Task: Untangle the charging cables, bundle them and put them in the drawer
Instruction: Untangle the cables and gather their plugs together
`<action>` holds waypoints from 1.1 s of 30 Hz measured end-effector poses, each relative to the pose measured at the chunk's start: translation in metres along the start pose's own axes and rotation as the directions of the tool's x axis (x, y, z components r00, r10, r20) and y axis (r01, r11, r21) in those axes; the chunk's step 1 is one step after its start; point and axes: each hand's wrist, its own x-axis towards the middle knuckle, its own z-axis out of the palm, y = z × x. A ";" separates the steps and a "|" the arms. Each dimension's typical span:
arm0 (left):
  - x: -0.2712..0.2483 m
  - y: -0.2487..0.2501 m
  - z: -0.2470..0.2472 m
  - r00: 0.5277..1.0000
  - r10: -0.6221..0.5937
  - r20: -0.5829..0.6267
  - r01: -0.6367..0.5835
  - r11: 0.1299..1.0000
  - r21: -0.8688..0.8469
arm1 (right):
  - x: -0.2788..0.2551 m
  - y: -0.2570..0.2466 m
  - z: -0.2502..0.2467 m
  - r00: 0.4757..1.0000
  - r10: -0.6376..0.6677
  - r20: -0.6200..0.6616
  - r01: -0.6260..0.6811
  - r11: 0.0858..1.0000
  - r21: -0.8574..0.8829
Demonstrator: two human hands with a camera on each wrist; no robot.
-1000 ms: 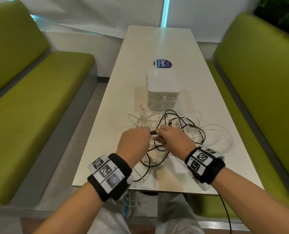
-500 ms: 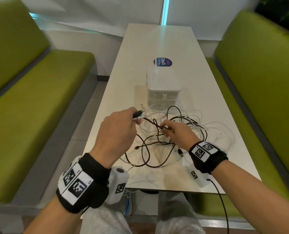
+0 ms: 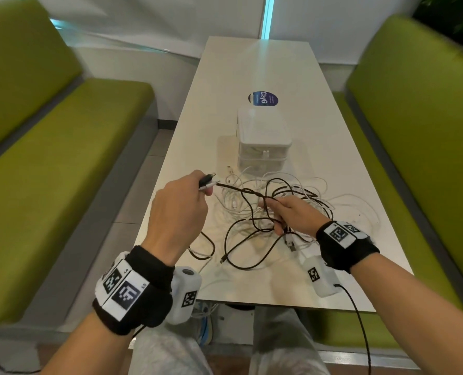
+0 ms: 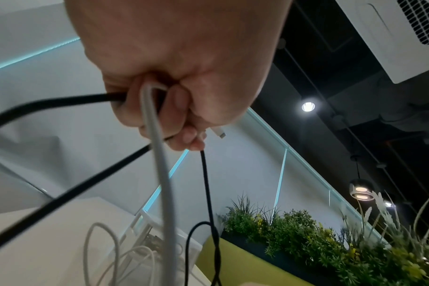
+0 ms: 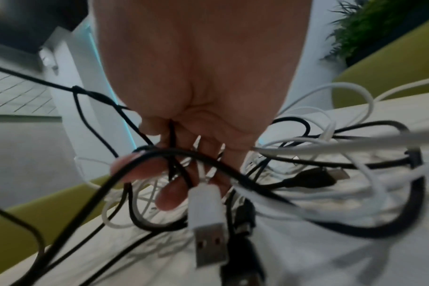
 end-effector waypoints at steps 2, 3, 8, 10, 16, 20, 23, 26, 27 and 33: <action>0.000 0.001 0.003 1.000 0.000 0.021 0.000 1.000 0.027 | 0.001 -0.003 -0.002 0.999 -0.023 -0.023 0.023 1.000 -0.005; 0.000 0.000 0.005 0.999 0.000 0.042 -0.002 0.999 0.050 | 0.000 -0.005 -0.002 0.997 -0.050 -0.061 0.049 0.999 -0.015; 0.003 -0.003 0.008 0.997 -0.004 0.073 -0.002 0.996 0.086 | -0.004 -0.010 -0.001 0.898 -0.322 -0.300 0.307 0.947 -0.097; 0.004 -0.002 0.008 0.998 0.002 0.065 -0.007 0.997 0.077 | -0.008 -0.011 0.004 0.861 -0.437 -0.260 0.373 0.890 -0.261; 0.005 -0.006 0.005 1.000 -0.011 0.025 0.009 0.997 0.078 | -0.025 -0.012 0.017 0.798 -0.465 -0.383 0.402 0.884 -0.236; 0.004 -0.006 0.006 0.999 -0.012 0.029 0.010 0.997 0.082 | -0.027 -0.014 0.022 0.765 -0.511 -0.392 0.383 0.851 -0.361; 0.004 -0.003 0.006 0.999 -0.007 0.034 0.004 0.997 0.079 | -0.018 -0.018 0.025 0.703 -0.537 -0.466 0.384 0.839 -0.386; 0.005 -0.006 0.004 1.000 -0.015 0.027 0.012 0.994 0.108 | -0.014 -0.016 0.021 0.716 -0.493 -0.495 0.427 0.869 -0.249; 0.005 -0.008 0.004 0.999 -0.026 0.028 0.023 0.993 0.115 | -0.015 -0.016 0.018 0.730 -0.477 -0.490 0.441 0.876 -0.196; 0.002 -0.006 0.010 0.999 -0.014 0.042 0.009 0.995 0.096 | -0.013 -0.018 0.001 0.924 -0.221 -0.313 0.250 0.967 0.054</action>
